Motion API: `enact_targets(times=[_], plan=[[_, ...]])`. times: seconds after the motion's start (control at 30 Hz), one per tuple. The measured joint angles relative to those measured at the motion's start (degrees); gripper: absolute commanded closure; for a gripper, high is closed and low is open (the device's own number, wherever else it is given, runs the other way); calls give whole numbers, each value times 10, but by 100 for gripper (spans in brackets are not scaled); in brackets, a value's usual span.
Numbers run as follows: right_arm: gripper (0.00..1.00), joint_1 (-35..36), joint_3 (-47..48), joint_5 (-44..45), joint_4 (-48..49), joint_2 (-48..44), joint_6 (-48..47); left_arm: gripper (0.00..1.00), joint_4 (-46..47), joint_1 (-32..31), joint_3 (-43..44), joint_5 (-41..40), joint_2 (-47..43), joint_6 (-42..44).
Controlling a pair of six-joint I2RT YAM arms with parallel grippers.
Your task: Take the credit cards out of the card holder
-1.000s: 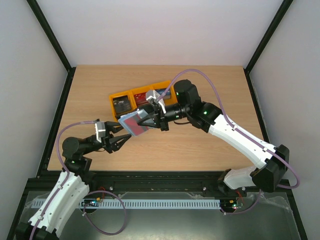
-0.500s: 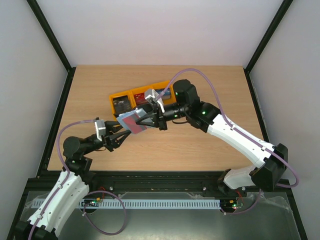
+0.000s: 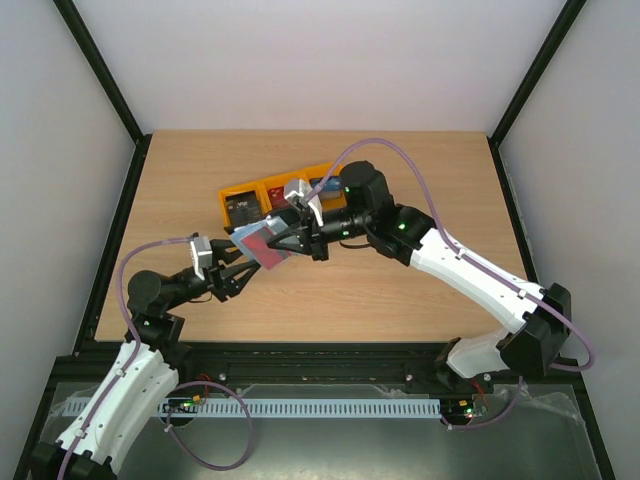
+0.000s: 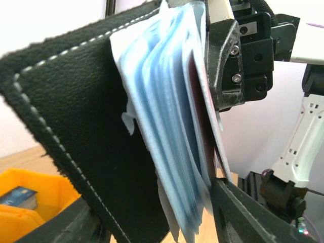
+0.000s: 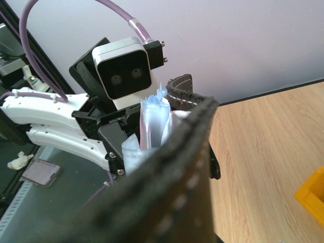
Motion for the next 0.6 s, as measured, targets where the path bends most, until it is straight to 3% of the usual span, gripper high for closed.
enact_targets(times=[0.33, 0.43, 0.53, 0.6], plan=[[96, 16, 0, 32, 22, 18, 9, 52, -4, 0, -2, -31, 0, -24], [92, 18, 0, 31, 24, 26, 4, 69, -6, 0, -4, -32, 0, -29], [64, 19, 1, 39, 25, 33, -1, 96, -11, 0, -7, -30, 0, -33], [46, 19, 1, 61, 26, 37, -2, 98, -11, 0, -8, -31, 0, -33]])
